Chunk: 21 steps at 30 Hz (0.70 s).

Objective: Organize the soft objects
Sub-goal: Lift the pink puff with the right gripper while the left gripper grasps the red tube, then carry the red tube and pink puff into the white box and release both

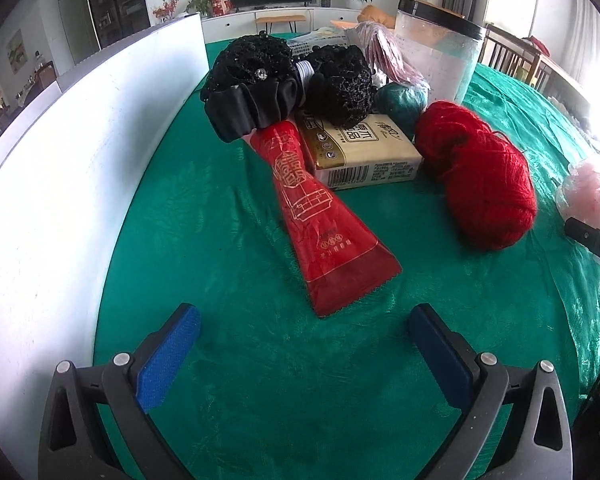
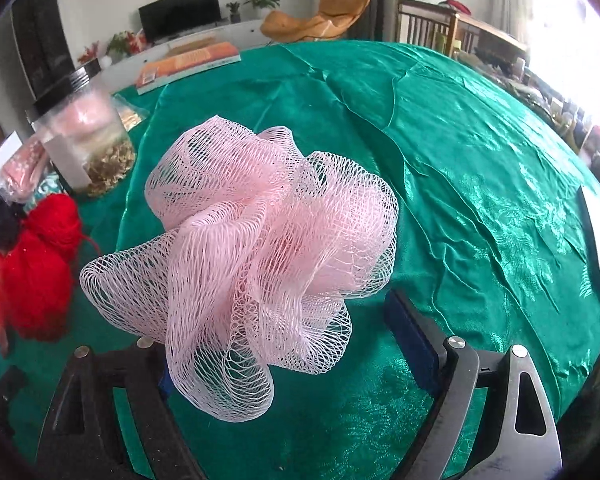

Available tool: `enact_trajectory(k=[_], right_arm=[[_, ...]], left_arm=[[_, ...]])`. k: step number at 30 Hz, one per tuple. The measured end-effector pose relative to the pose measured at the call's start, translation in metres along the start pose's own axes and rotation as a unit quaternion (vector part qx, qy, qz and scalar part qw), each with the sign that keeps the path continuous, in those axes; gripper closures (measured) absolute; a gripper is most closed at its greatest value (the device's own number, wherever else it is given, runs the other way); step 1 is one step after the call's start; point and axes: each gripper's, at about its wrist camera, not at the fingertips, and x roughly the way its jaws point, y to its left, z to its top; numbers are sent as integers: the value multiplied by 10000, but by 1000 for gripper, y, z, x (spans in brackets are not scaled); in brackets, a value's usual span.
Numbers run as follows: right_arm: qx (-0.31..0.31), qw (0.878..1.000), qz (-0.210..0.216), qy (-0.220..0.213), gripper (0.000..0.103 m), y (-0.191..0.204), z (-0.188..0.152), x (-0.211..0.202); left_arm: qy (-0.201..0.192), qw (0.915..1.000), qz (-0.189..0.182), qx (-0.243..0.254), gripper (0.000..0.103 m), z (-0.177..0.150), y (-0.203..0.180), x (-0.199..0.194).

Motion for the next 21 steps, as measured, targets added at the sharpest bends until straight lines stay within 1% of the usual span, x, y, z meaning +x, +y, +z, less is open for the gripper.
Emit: enact_trajectory(k=[2, 3, 4, 7, 8, 9, 10, 11, 12, 13, 14, 16, 17, 19, 21], right_arm=[[27, 10000, 32, -4, 14, 0, 1, 0], [43, 10000, 51, -7, 14, -1, 2, 0], [66, 9999, 78, -12, 14, -1, 2, 0], [202, 9995, 221, -38, 14, -6, 2, -3], [271, 9992, 288, -49, 14, -8, 2, -4], [358, 9987, 369, -63, 14, -10, 3, -5], [455, 9978, 467, -77, 14, -13, 3, -5], [563, 9966, 604, -89, 14, -16, 3, -7], [679, 9944, 797, -110, 14, -19, 4, -9], [780, 9919, 989, -151, 15, -22, 5, -12], [870, 9896, 1125, -209, 15, -25, 5, -16], [1056, 9849, 1317, -373, 15, -33, 4, -28], [1180, 9815, 1433, -468, 15, -39, 2, -35], [1423, 9749, 1603, -610, 15, -51, 1, -46], [1611, 9716, 1623, -608, 15, -62, 3, -51]], left_arm=[[227, 9997, -15, 9, 0, 6, 3, 1], [372, 9992, 40, -103, 0, 12, 7, 3], [437, 9987, 32, -269, 0, 18, 13, 4], [389, 9952, -487, -760, 0, 40, 31, 1], [384, 9939, -621, -826, 0, 48, 33, 2], [381, 9938, -688, -783, 0, 54, 32, 5], [416, 9947, -678, -658, 2, 59, 28, 10], [477, 9956, -634, -500, 14, 63, 25, 16], [527, 9964, -557, -374, 23, 65, 22, 21], [345, 9986, -340, -212, 45, 68, 19, 19], [273, 9989, -349, -147, 70, 69, 19, 18], [297, 9959, -764, -379, 79, 69, 27, 12], [302, 9947, -869, -470, 83, 66, 32, 8], [328, 9934, -1013, -422, 84, 55, 37, -6], [300, 9929, -1105, -317, 84, 40, 40, -22]])
